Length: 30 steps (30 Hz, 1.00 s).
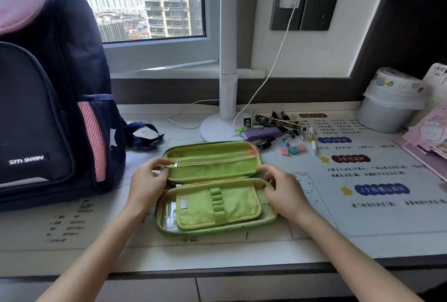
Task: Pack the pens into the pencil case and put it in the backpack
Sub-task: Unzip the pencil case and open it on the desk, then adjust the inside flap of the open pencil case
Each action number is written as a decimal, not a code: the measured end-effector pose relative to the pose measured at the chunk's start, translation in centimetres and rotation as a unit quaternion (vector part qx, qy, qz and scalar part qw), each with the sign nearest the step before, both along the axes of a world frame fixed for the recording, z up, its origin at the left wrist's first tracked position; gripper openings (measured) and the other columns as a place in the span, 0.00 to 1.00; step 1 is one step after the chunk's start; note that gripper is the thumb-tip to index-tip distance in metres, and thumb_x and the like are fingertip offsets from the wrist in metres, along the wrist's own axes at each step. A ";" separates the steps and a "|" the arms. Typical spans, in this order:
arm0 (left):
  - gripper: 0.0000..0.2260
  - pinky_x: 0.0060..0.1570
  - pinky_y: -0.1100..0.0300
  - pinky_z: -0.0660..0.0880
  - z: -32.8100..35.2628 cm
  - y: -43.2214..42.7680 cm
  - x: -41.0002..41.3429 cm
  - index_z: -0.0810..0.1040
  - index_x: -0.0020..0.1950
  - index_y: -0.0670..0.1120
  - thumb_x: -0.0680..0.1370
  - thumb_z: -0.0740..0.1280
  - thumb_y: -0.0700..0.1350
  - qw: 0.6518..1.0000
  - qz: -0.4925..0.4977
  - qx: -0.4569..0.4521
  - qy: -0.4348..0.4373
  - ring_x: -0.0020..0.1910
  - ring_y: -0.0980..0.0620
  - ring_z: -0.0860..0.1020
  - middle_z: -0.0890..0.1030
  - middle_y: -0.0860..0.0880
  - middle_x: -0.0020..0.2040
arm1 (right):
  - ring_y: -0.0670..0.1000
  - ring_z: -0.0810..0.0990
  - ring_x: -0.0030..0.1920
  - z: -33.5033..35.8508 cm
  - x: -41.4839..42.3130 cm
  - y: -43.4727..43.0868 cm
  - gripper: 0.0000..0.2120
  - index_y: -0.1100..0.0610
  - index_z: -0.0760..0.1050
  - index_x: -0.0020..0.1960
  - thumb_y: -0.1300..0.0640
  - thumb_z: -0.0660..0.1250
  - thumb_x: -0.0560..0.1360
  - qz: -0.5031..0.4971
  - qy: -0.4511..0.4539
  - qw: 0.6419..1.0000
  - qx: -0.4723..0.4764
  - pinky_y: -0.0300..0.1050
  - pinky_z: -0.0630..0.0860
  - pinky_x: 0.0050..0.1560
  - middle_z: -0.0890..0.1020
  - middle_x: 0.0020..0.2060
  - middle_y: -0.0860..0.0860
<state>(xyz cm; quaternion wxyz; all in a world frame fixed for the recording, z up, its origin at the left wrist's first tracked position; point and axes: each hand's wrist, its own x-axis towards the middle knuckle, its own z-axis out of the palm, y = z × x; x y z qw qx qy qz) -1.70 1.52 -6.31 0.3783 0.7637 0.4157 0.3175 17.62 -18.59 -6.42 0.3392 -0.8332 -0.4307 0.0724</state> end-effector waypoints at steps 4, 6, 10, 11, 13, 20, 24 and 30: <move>0.13 0.28 0.59 0.75 0.5 -1.4 2.2 0.79 0.43 0.49 0.70 0.65 0.31 0.997 -0.038 -0.006 -0.064 0.31 0.54 0.77 0.81 0.45 0.42 | 0.49 0.77 0.43 0.4 2.0 -1.9 0.21 0.51 0.78 0.56 0.70 0.62 0.69 -0.053 -0.032 0.998 -0.021 0.41 0.75 0.42 0.80 0.42 0.47; 0.13 0.34 0.55 0.76 0.7 -1.7 3.5 0.80 0.44 0.49 0.68 0.65 0.33 0.999 -0.047 0.015 -0.022 0.37 0.50 0.78 0.81 0.46 0.41 | 0.50 0.80 0.42 1.2 4.1 -2.5 0.13 0.52 0.81 0.52 0.65 0.65 0.72 -0.080 -0.043 0.996 -0.005 0.47 0.79 0.45 0.84 0.43 0.50; 0.10 0.43 0.56 0.73 0.5 -1.3 5.6 0.80 0.46 0.49 0.69 0.66 0.38 0.994 -0.047 0.076 0.057 0.43 0.50 0.77 0.77 0.47 0.46 | 0.51 0.80 0.43 4.1 7.6 -0.9 0.08 0.57 0.81 0.52 0.59 0.66 0.75 -0.105 -0.106 0.988 0.035 0.47 0.79 0.45 0.84 0.47 0.53; 0.09 0.44 0.56 0.72 0.4 -1.0 5.9 0.80 0.46 0.49 0.69 0.66 0.38 0.994 -0.050 0.076 0.056 0.44 0.49 0.77 0.76 0.47 0.47 | 0.50 0.80 0.44 4.7 7.6 0.0 0.08 0.58 0.81 0.52 0.59 0.66 0.75 -0.078 -0.095 0.992 0.034 0.46 0.78 0.47 0.84 0.47 0.52; 0.09 0.45 0.55 0.74 0.1 -0.4 6.5 0.80 0.46 0.48 0.70 0.66 0.37 0.996 -0.051 0.061 0.030 0.44 0.48 0.77 0.77 0.46 0.47 | 0.47 0.80 0.45 5.3 6.2 1.8 0.08 0.57 0.81 0.52 0.57 0.67 0.75 0.006 -0.072 0.997 0.006 0.43 0.77 0.50 0.84 0.46 0.49; 0.10 0.35 0.55 0.72 -0.6 1.0 6.9 0.71 0.56 0.44 0.76 0.63 0.39 0.985 -0.021 -0.124 -0.114 0.37 0.48 0.76 0.78 0.44 0.46 | 0.51 0.80 0.46 2.6 -2.6 10.0 0.20 0.56 0.79 0.48 0.39 0.63 0.73 0.062 -0.135 0.982 -0.117 0.43 0.74 0.45 0.83 0.45 0.51; 0.09 0.37 0.62 0.74 -1.2 1.0 6.8 0.74 0.53 0.45 0.74 0.66 0.39 0.993 -0.034 -0.074 -0.088 0.39 0.52 0.78 0.79 0.48 0.43 | 0.58 0.79 0.54 2.1 -4.5 13.4 0.16 0.60 0.75 0.53 0.47 0.62 0.76 0.017 -0.137 0.977 -0.161 0.44 0.67 0.42 0.80 0.53 0.56; 0.10 0.30 0.72 0.69 -1.5 0.5 7.1 0.75 0.50 0.49 0.74 0.64 0.36 0.996 -0.043 0.015 -0.081 0.34 0.57 0.75 0.78 0.51 0.39 | 0.59 0.78 0.56 2.6 -4.2 13.5 0.10 0.61 0.75 0.54 0.59 0.60 0.77 0.015 -0.149 0.968 -0.200 0.45 0.70 0.46 0.79 0.55 0.58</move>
